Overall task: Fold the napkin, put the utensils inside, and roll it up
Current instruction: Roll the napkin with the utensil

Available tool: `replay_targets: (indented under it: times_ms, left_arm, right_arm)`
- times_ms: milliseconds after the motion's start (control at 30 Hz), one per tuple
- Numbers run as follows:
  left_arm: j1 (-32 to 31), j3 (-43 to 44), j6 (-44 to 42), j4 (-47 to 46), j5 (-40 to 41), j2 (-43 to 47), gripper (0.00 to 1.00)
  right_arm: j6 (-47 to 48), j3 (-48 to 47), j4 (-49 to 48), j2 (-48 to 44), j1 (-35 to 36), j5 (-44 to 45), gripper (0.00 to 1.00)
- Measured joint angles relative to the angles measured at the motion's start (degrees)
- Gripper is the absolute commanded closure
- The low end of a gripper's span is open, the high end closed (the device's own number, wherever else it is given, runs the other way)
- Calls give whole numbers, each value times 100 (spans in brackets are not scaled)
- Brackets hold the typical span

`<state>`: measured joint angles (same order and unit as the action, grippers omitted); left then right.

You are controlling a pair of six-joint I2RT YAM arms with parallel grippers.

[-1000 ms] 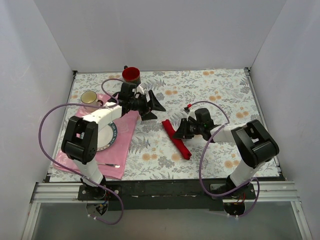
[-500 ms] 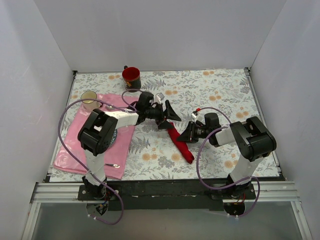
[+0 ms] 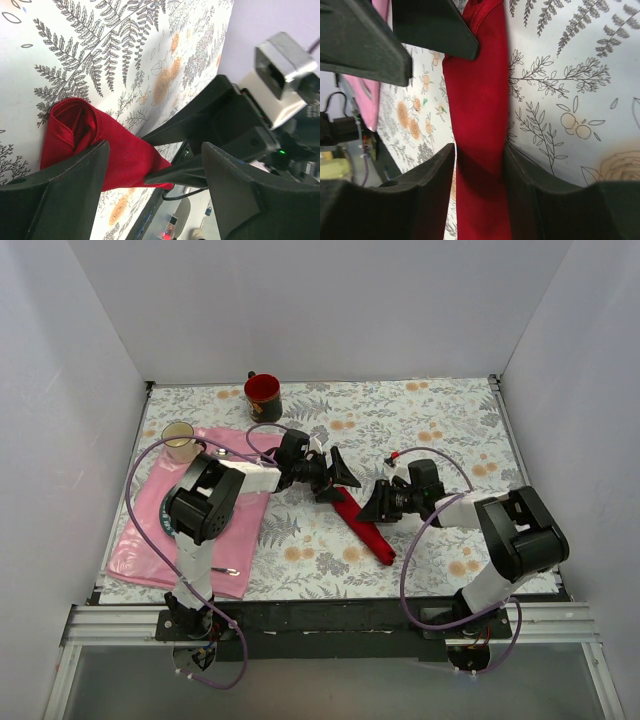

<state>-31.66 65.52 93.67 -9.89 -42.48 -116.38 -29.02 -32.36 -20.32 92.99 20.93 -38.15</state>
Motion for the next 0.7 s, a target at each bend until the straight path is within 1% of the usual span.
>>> replay_targets:
  times_ms: [133, 300, 433, 533, 600, 633, 700]
  left_arm:
    - [2, 15, -57, -2, 4, -22, 26]
    - [2, 31, -98, -2, 2, -35, 26]
    - [4, 68, -142, 39, 4, -46, 26]
    - [2, 103, -197, 109, 7, -50, 26]
    - [2, 173, -240, 240, 9, -57, 26]
    - [0, 210, -264, 306, 13, -59, 26]
    - [2, 306, -304, 476, 63, -59, 25]
  right_arm:
    - [481, -328, 1029, -398, 120, 498, 43]
    - [872, -387, 1875, -817, 424, 1196, 43]
    - [946, -219, 2065, -1064, 699, 1810, 48]
    - [938, -96, 2122, -1290, 872, 2194, 46]
    - [973, -96, 2304, -1429, 1080, 2540, 38]
    - [1005, -116, 2437, -1497, 1231, 2758, 29]
    - [1176, -328, 2833, -1539, 1589, 3169, 22]
